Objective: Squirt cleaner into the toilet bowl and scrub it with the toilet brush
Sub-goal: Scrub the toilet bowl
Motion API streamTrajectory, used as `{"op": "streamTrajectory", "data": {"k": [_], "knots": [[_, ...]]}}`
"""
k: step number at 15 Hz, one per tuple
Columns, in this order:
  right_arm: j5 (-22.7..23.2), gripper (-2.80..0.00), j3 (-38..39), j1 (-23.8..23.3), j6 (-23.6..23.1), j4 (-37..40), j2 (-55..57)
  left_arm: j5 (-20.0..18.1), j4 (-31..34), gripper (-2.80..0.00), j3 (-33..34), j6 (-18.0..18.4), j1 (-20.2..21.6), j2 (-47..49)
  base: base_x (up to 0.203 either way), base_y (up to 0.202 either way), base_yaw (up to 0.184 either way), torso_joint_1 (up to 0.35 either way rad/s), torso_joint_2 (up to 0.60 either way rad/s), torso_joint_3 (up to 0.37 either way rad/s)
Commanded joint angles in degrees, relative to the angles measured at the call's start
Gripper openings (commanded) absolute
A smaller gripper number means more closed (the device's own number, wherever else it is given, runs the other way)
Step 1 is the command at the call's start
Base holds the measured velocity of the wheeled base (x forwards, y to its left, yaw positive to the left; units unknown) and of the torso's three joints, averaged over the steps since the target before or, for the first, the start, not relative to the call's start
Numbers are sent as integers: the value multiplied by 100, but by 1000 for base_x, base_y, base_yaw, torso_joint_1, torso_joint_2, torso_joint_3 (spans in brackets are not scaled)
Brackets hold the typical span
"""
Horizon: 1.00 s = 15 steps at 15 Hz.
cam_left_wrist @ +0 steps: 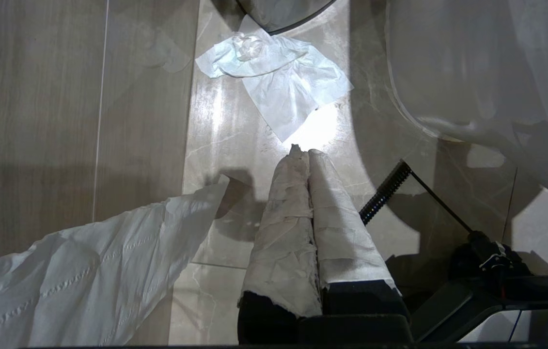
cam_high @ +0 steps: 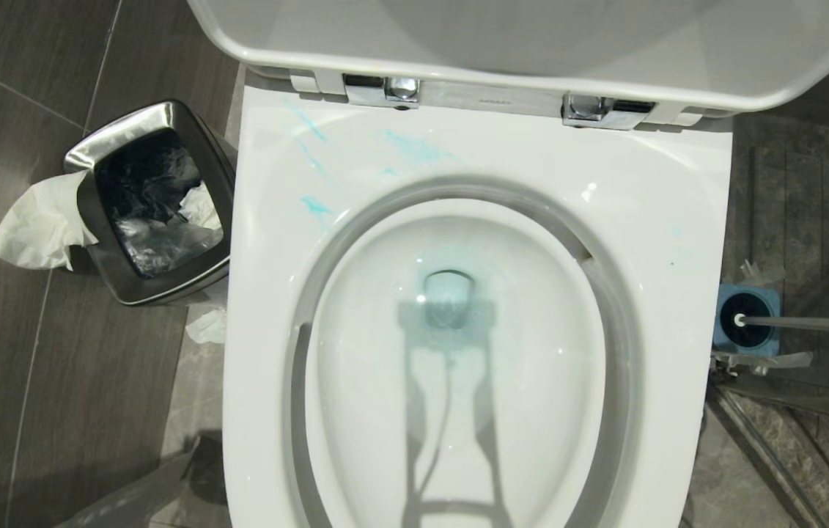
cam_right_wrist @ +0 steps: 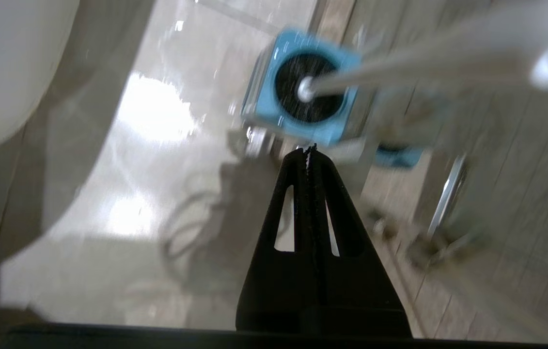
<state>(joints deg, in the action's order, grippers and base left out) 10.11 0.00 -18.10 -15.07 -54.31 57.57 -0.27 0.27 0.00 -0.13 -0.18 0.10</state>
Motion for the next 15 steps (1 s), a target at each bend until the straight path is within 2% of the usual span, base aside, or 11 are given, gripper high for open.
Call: {"op": "streamTrajectory", "data": {"k": [1,7,11,15], "knots": [[16,-280,0,0,-35,551,-518,0,0,-280,9,-4,1,-1,0,0,0,0,0,0],[17,-280,-230,0,-48,597,-260,0,0,-280,9,5,1,-1,0,0,0,1,1,11],[17,-280,-264,0,-64,597,-163,0,0,-280,9,5,1,-1,0,0,0,1,0,163],[-27,-280,-435,0,-31,597,446,0,0,-280,9,5,1,7,0,0,0,0,3,199]]}}
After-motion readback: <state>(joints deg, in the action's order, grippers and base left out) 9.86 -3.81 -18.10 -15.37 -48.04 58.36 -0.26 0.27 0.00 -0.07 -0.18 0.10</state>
